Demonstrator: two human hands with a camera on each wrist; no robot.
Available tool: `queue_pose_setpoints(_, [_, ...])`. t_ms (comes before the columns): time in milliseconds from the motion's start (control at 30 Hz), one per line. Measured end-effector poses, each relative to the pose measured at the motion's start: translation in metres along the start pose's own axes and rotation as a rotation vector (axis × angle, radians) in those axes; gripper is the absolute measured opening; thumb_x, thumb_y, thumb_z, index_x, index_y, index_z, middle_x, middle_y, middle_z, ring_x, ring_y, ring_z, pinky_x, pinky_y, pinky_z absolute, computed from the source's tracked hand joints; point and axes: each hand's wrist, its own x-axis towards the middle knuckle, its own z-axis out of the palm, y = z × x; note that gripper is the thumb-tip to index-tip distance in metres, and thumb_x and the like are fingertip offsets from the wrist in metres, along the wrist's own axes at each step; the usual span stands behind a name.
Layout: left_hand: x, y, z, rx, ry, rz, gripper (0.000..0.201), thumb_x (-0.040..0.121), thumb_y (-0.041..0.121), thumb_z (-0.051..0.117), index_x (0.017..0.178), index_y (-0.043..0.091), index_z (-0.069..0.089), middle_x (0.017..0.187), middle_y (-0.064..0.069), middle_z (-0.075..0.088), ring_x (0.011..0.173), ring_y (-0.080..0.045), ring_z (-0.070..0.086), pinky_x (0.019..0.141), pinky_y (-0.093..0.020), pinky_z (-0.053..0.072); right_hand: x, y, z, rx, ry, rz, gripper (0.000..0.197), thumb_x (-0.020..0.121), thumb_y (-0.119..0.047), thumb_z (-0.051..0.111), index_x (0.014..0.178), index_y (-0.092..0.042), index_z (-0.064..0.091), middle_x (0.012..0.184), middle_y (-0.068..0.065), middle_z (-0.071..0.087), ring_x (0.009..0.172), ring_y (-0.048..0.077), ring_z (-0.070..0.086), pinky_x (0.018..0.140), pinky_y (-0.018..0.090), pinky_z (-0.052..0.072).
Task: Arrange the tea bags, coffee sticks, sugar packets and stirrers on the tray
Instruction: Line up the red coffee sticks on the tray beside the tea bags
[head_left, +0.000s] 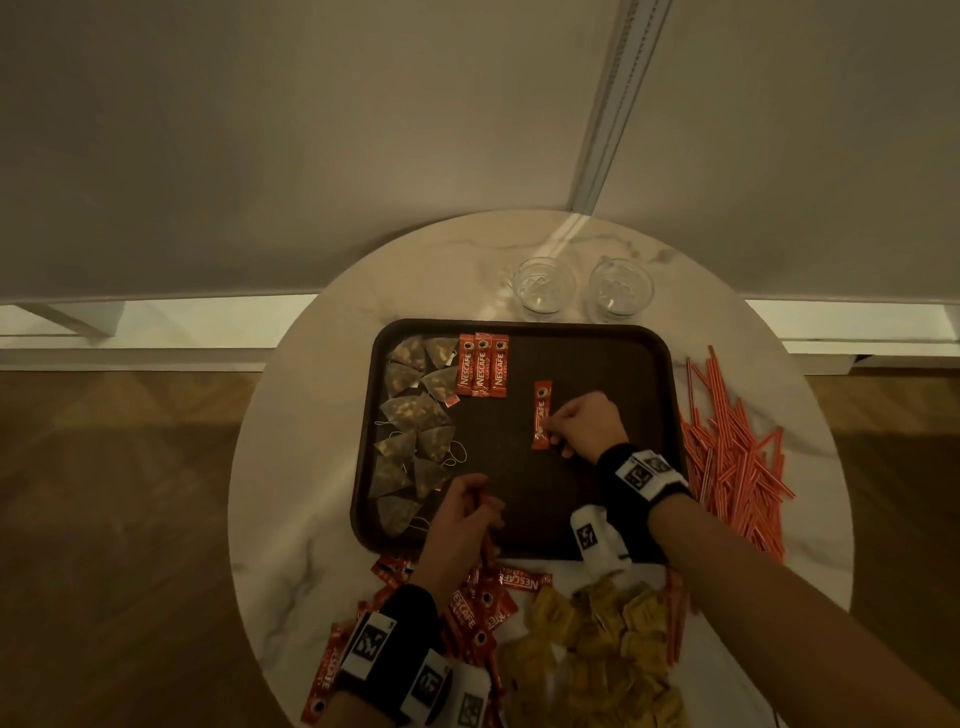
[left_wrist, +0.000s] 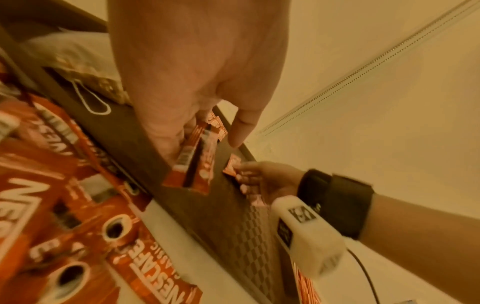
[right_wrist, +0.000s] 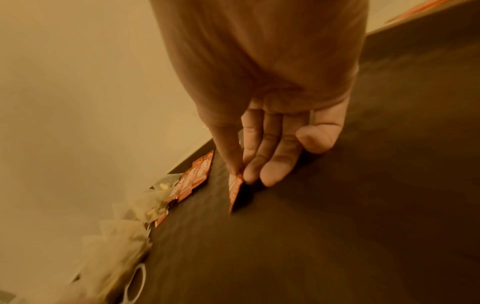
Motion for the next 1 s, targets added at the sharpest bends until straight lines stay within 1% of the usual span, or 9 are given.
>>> queue_pose_setpoints(67, [0.01,0.001,0.003,0.01,-0.001,0.023,0.041,0.095,-0.003,0.053,0.127,0.02,0.048,0.111,-0.007,0.062,0.09,-0.018,0.062,0.071,-0.029,0.056,0.014,-0.016,-0.001,-0.009,0.004,0.003,0.013,0.088,-0.026,0.073,0.083,-0.013,0.072,0.077,0.003,0.073,0.059,0.015,0.066,0.064,0.029,0.058])
queue_pose_setpoints(200, [0.035,0.005,0.009,0.034,0.023,0.085,0.05,0.093,-0.014,0.047,0.13,0.019,0.045,0.1,-0.007,0.066,0.09,-0.019,0.066,0.075,-0.035,0.054,0.034,-0.038,-0.002,-0.019,0.009,-0.016,0.015,0.087,-0.026,0.074,0.085,-0.011,0.072,0.075,0.004,0.074,0.055,0.015,0.066,0.058,0.027,0.055])
queue_pose_setpoints(300, [0.047,0.011,0.013,0.059,0.015,0.126,0.042,0.095,-0.008,0.05,0.123,0.023,0.047,0.094,-0.006,0.07,0.087,-0.02,0.069,0.083,-0.038,0.055,0.045,-0.049,-0.001,-0.012,0.014,-0.021,0.016,0.086,-0.026,0.075,0.085,-0.01,0.073,0.073,0.004,0.074,0.056,0.016,0.067,0.063,0.031,0.059])
queue_pose_setpoints(400, [0.056,0.012,0.015,0.07,0.005,0.121,0.027,0.099,0.003,0.051,0.121,0.018,0.049,0.094,-0.006,0.073,0.089,-0.021,0.07,0.087,-0.041,0.056,0.05,-0.053,-0.001,-0.005,0.009,-0.008,0.017,0.086,-0.026,0.075,0.085,-0.01,0.072,0.074,0.004,0.074,0.056,0.016,0.067,0.059,0.028,0.056])
queue_pose_setpoints(533, [0.06,0.009,0.017,0.03,0.055,0.109,0.02,0.1,0.006,0.051,0.117,0.015,0.052,0.092,-0.007,0.074,0.086,-0.02,0.073,0.082,-0.035,0.058,0.052,-0.052,-0.001,0.008,0.001,-0.002,0.017,0.086,-0.029,0.075,0.082,-0.013,0.07,0.073,0.003,0.073,0.056,0.016,0.067,0.062,0.029,0.058])
queue_pose_setpoints(600, [0.059,0.007,0.018,0.013,0.065,0.125,0.018,0.099,0.006,0.052,0.114,0.016,0.053,0.09,-0.006,0.075,0.084,-0.019,0.073,0.081,-0.032,0.058,0.053,-0.051,0.0,0.015,-0.002,0.001,0.017,0.085,-0.031,0.076,0.082,-0.015,0.07,0.074,0.002,0.073,0.056,0.015,0.067,0.066,0.03,0.059])
queue_pose_setpoints(700, [0.06,0.004,0.018,0.012,0.071,0.139,0.018,0.099,0.006,0.052,0.11,0.019,0.054,0.09,-0.006,0.075,0.083,-0.017,0.073,0.081,-0.031,0.057,0.052,-0.051,0.001,0.024,-0.002,-0.003,0.017,0.085,-0.032,0.076,0.084,-0.016,0.07,0.074,0.001,0.073,0.057,0.015,0.066,0.066,0.03,0.059])
queue_pose_setpoints(833, [0.062,0.004,0.017,0.007,0.066,0.136,0.018,0.099,0.007,0.052,0.108,0.022,0.054,0.092,-0.005,0.075,0.085,-0.017,0.073,0.084,-0.033,0.057,0.051,-0.051,0.001,0.031,0.003,-0.012,0.015,0.087,-0.031,0.074,0.084,-0.017,0.07,0.074,0.0,0.072,0.057,0.014,0.066,0.066,0.03,0.059])
queue_pose_setpoints(1000, [0.063,0.002,0.017,-0.031,0.066,0.13,0.019,0.098,0.007,0.053,0.11,0.022,0.054,0.093,-0.006,0.075,0.087,-0.017,0.074,0.085,-0.035,0.057,0.052,-0.048,0.002,0.051,0.022,-0.031,0.015,0.089,-0.032,0.072,0.081,-0.02,0.07,0.072,0.0,0.072,0.054,0.015,0.065,0.073,0.034,0.06])
